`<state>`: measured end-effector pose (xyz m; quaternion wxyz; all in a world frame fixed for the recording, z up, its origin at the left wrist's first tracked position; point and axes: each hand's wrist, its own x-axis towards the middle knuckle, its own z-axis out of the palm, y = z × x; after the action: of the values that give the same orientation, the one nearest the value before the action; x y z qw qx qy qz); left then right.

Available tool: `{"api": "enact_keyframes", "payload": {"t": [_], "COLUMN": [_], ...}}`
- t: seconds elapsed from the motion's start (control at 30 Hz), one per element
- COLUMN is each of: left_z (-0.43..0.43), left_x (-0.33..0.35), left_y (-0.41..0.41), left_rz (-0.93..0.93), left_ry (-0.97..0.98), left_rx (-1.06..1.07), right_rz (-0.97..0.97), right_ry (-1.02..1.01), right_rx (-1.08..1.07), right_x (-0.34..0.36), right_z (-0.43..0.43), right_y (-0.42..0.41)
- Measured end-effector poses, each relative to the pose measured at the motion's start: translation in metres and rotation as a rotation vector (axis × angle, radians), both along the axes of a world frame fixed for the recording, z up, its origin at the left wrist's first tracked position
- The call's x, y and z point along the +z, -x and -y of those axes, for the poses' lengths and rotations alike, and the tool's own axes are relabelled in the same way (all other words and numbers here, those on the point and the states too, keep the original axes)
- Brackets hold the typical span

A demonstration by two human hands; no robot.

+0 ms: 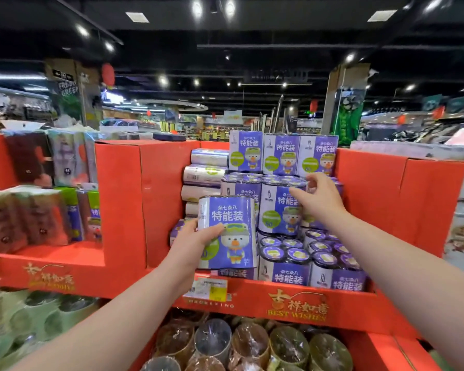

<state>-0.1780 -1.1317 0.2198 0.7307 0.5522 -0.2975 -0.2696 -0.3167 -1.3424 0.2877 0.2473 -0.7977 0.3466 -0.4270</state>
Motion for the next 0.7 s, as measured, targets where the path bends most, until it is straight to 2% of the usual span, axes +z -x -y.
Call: {"api": "enact_keyframes", "payload": {"t": [0.1, 0.17, 0.27, 0.37, 0.43, 0.5, 0.53, 0.6, 0.7], "left_z": [0.022, 0.039, 0.060, 0.078, 0.087, 0.092, 0.091, 0.091, 0.093], "left_x": [0.013, 0.022, 0.031, 0.032, 0.029, 0.021, 0.015, 0.002, -0.009], "left_y": [0.017, 0.029, 0.046, 0.051, 0.043, 0.028, 0.022, 0.012, 0.006], "left_rz": [0.042, 0.093, 0.195, 0.314, 0.568, 1.024, 1.189, 1.332, 1.360], "left_ry": [-0.001, 0.011, 0.004, -0.059, -0.214, -0.521, -0.658, -0.842, -0.862], "left_rx": [-0.078, -0.142, -0.197, -0.241, -0.137, -0.001, 0.005, -0.048, -0.055], "right_rz": [-0.106, -0.350, -0.702, -0.879, -0.930, -0.982, -1.011, -1.058, -1.101], "right_ry": [0.070, 0.113, 0.181, 0.248, 0.265, 0.254, 0.250, 0.272, 0.337], "right_rx": [0.263, 0.363, 0.356, 0.241, 0.158, 0.084, 0.048, -0.023, -0.135], "right_x": [0.028, 0.042, 0.061, 0.079, 0.087, 0.091, 0.090, 0.087, 0.076], "right_z": [-0.026, -0.036, -0.039, -0.034, -0.025, -0.015, -0.010, -0.001, 0.014], "right_y": [0.006, 0.011, 0.021, 0.035, 0.043, 0.049, 0.051, 0.053, 0.052]}}
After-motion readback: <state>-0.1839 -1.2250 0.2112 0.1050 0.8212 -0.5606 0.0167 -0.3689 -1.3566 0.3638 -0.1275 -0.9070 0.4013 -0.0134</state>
